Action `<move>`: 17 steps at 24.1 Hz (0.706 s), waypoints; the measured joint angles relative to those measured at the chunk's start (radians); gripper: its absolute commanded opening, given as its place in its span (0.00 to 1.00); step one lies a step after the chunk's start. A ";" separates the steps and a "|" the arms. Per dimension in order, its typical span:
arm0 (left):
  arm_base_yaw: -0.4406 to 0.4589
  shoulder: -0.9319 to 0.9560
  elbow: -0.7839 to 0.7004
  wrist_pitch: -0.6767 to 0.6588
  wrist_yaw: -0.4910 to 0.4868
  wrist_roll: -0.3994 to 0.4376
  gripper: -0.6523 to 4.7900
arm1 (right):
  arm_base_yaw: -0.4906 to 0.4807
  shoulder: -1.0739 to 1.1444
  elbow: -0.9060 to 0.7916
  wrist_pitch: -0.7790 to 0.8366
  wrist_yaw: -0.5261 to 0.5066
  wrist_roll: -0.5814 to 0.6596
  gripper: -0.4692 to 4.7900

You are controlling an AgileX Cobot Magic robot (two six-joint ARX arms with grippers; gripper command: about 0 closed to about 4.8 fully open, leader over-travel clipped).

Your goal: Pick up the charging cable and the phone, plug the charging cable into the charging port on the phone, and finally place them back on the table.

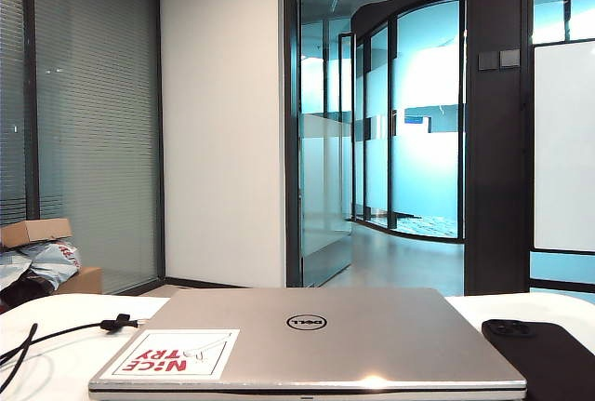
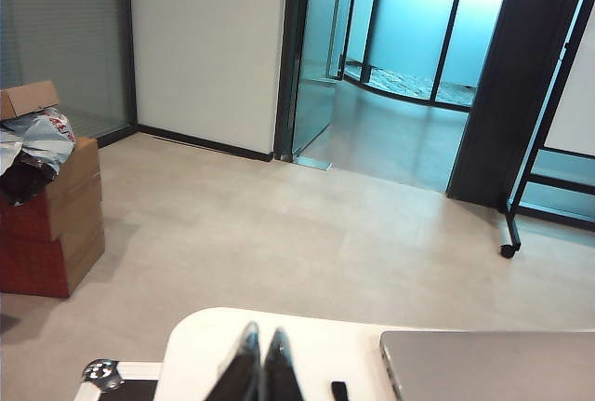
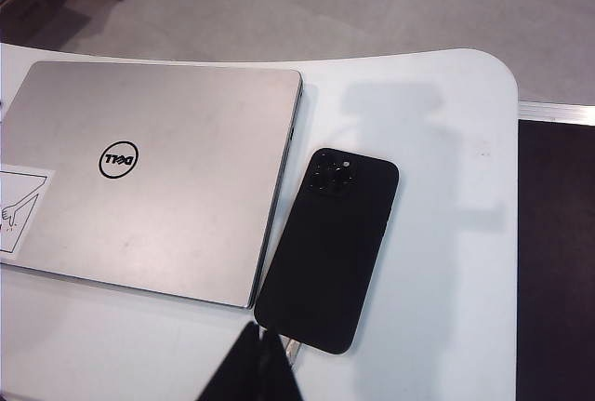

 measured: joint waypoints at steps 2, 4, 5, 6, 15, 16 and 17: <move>0.000 0.000 0.000 -0.015 0.000 0.043 0.11 | 0.000 0.000 0.000 0.000 0.000 0.000 0.09; 0.000 0.000 0.000 -0.034 0.000 0.072 0.11 | 0.000 0.000 0.000 0.000 0.000 0.000 0.09; 0.000 0.001 0.000 -0.037 0.000 0.080 0.11 | 0.000 0.000 0.000 0.000 0.000 0.000 0.09; 0.000 0.000 0.000 -0.037 0.000 0.082 0.11 | 0.000 0.000 0.000 0.000 0.000 0.000 0.09; -0.002 0.000 0.000 -0.037 0.000 0.104 0.11 | 0.000 0.000 0.000 0.000 0.000 0.000 0.09; -0.002 0.000 0.000 -0.037 0.000 0.104 0.11 | 0.000 0.000 0.000 0.000 0.000 0.000 0.09; -0.002 0.000 0.000 -0.037 0.000 0.102 0.11 | 0.000 0.000 0.000 0.000 0.000 0.000 0.09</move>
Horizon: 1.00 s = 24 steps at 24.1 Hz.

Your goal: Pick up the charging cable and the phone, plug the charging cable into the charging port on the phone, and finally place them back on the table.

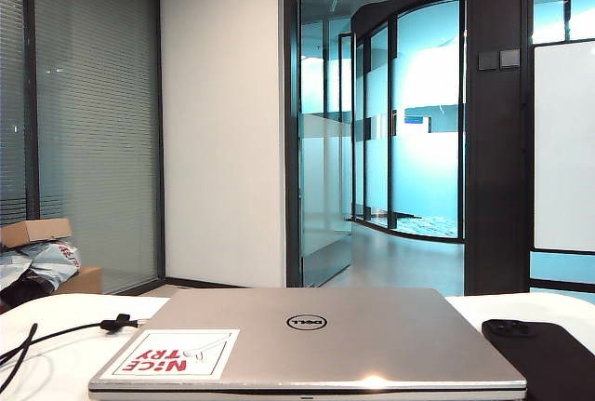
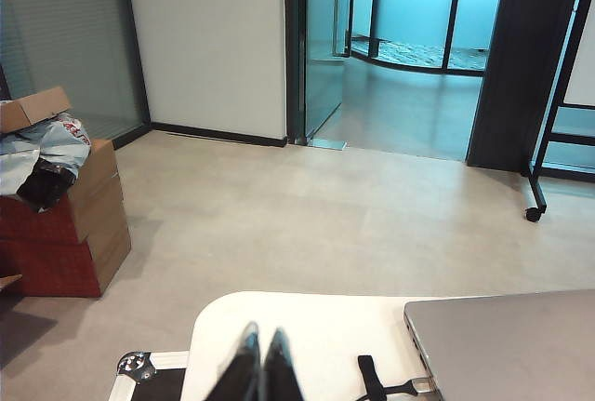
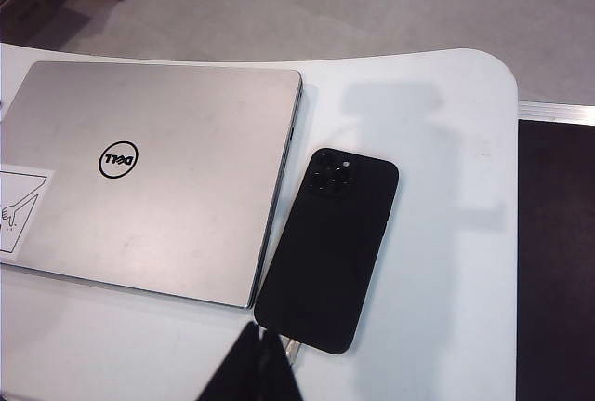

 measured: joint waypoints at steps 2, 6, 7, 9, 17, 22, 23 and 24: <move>0.000 0.000 0.000 0.000 0.000 -0.007 0.11 | 0.000 0.000 0.000 0.000 0.000 0.000 0.09; 0.000 0.000 0.000 0.000 0.000 -0.019 0.11 | 0.000 0.000 0.000 0.000 0.000 0.000 0.09; 0.000 0.000 0.000 0.000 0.000 -0.019 0.11 | 0.000 0.000 0.000 0.000 0.000 0.000 0.09; -0.001 0.000 0.000 0.000 0.000 -0.019 0.11 | 0.000 0.000 0.000 0.000 0.000 0.000 0.09; -0.001 0.000 0.000 0.000 0.000 0.033 0.11 | 0.000 0.000 0.000 0.000 0.000 0.000 0.09; -0.001 0.000 0.000 0.000 0.000 0.049 0.11 | 0.000 0.000 0.000 0.000 0.000 0.000 0.09; -0.001 0.000 0.000 0.000 0.000 0.049 0.11 | 0.000 0.000 0.000 0.000 0.000 0.000 0.09; -0.001 0.000 0.000 0.000 0.000 0.049 0.11 | 0.000 0.000 0.000 0.000 0.000 0.000 0.09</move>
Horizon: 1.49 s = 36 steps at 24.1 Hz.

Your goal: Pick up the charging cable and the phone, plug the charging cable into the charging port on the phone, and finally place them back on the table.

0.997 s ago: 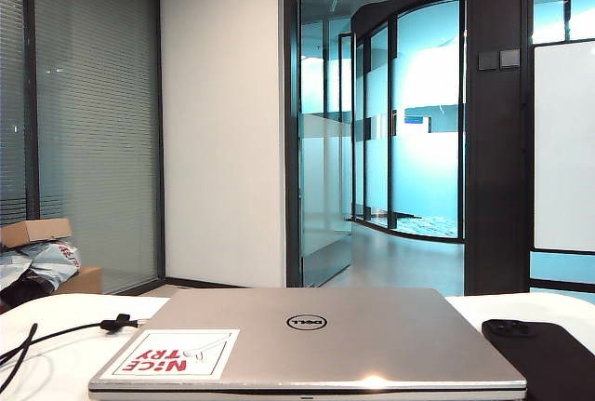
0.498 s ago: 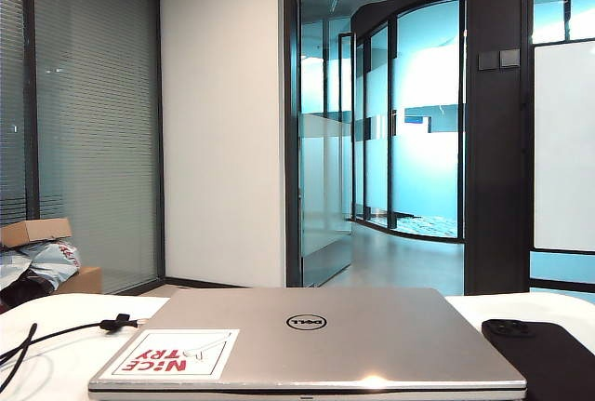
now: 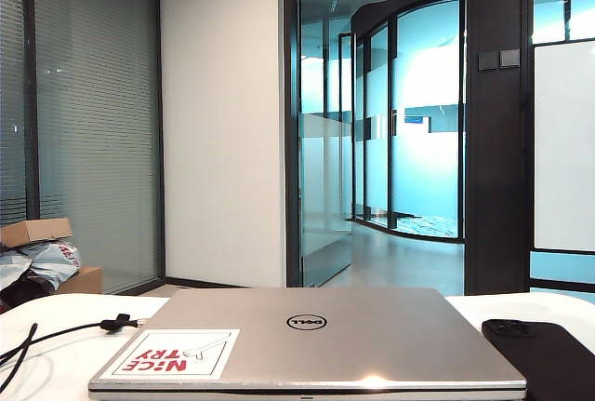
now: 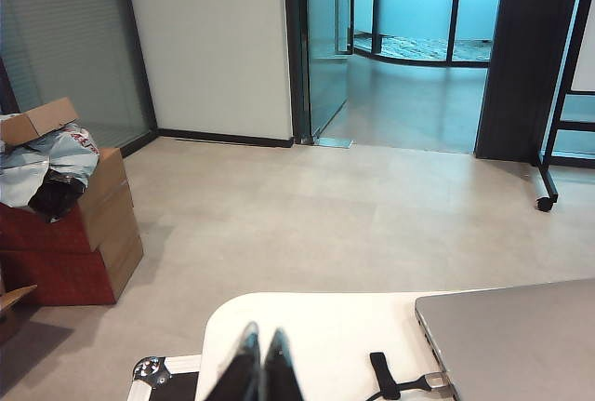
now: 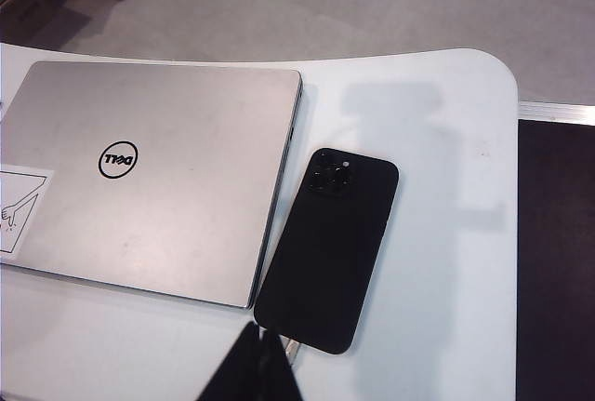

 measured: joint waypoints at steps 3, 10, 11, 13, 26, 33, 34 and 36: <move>0.000 0.000 0.000 0.000 0.000 0.000 0.11 | 0.000 0.000 0.000 0.000 0.000 0.000 0.09; 0.000 0.000 0.000 0.000 0.000 0.000 0.11 | 0.000 0.000 0.000 0.000 0.000 0.000 0.09; 0.000 0.000 0.000 0.000 0.000 0.000 0.11 | 0.000 0.000 -0.001 0.001 0.000 0.000 0.09; 0.000 0.000 0.000 0.000 0.000 0.000 0.11 | 0.001 -0.007 -0.015 0.016 0.000 0.000 0.09; 0.000 0.000 0.000 0.000 0.000 0.000 0.11 | 0.002 -0.320 -0.436 0.654 0.312 -0.002 0.09; 0.000 0.000 0.000 0.000 0.000 0.000 0.11 | 0.002 -0.418 -0.548 0.779 0.329 -0.002 0.09; 0.000 0.000 0.000 0.000 0.000 0.000 0.11 | 0.001 -0.435 -0.558 0.780 0.329 0.003 0.09; 0.000 0.000 0.000 0.000 0.000 0.000 0.11 | 0.000 -0.506 -0.602 0.786 0.332 0.028 0.09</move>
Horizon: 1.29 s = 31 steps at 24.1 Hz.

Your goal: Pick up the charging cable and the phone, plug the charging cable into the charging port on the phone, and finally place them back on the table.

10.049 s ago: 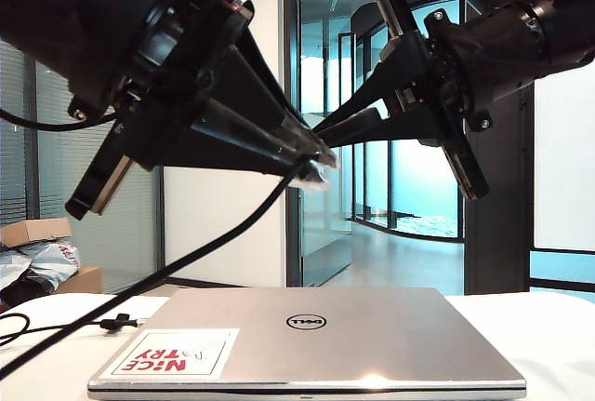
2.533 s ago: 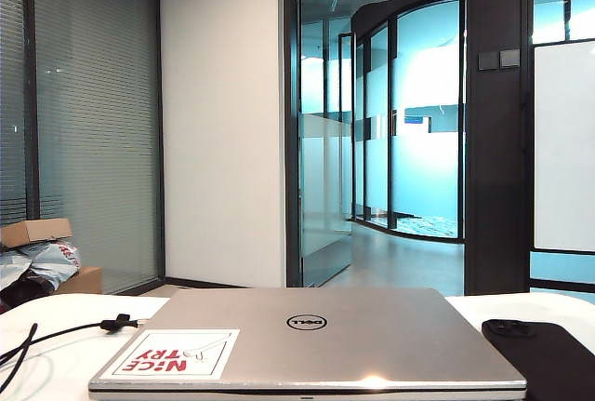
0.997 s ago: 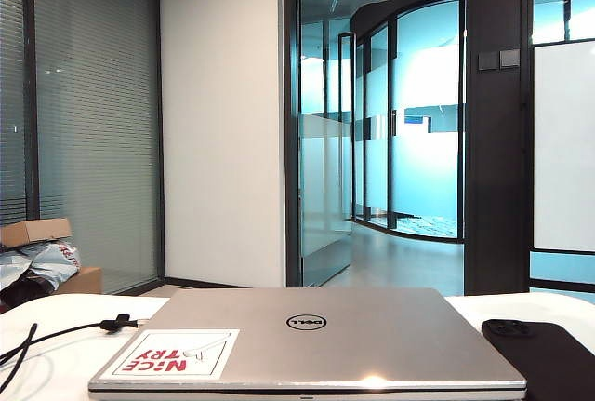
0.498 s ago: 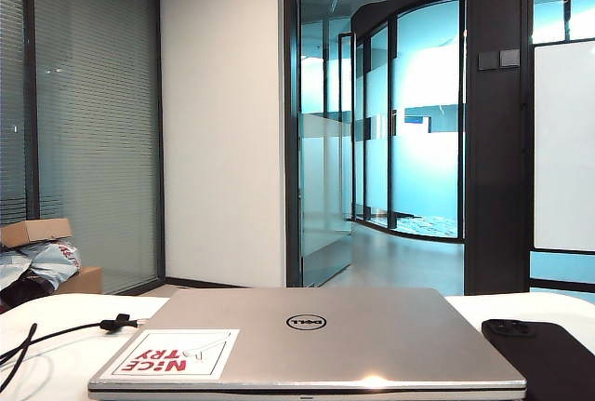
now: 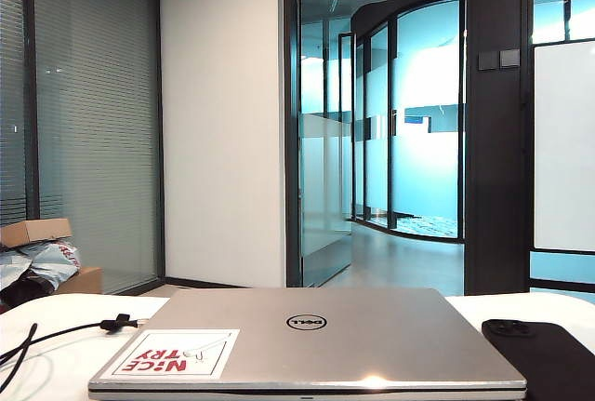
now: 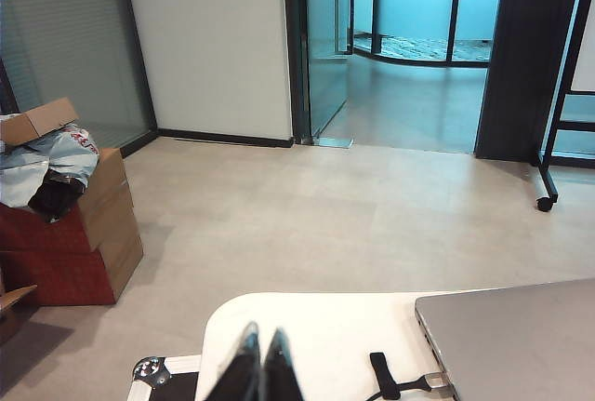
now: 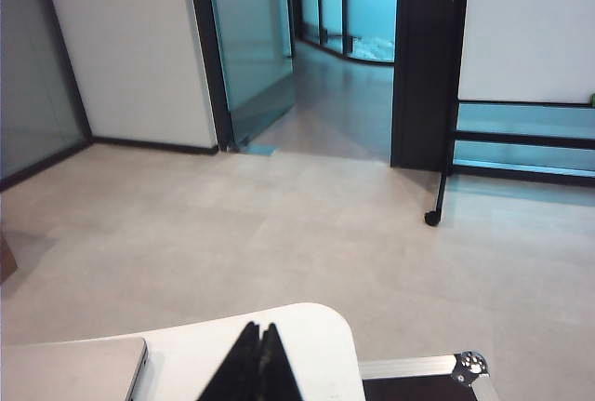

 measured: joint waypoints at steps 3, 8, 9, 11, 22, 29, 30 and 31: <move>0.000 0.000 0.000 0.000 0.000 0.000 0.11 | 0.000 -0.069 -0.036 -0.001 0.001 0.005 0.09; 0.000 0.000 0.000 0.000 0.000 0.000 0.11 | -0.011 -0.089 -0.051 0.017 -0.006 0.007 0.09; 0.000 0.000 0.000 0.000 0.000 0.000 0.11 | -0.021 -0.089 -0.051 0.018 -0.021 0.007 0.09; 0.000 0.000 0.000 0.000 0.000 0.000 0.11 | -0.048 -0.089 -0.051 0.019 -0.077 0.007 0.09; 0.000 0.000 0.000 0.000 0.000 0.000 0.11 | -0.074 -0.089 -0.051 0.018 -0.090 0.007 0.09; 0.000 0.000 0.000 0.000 0.000 0.000 0.11 | -0.074 -0.089 -0.051 0.016 -0.090 0.007 0.09; 0.000 0.000 0.000 0.000 0.000 0.000 0.11 | -0.074 -0.089 -0.051 0.016 -0.090 0.007 0.09; 0.000 0.000 0.000 0.000 0.000 0.000 0.11 | -0.074 -0.089 -0.051 0.016 -0.090 0.007 0.09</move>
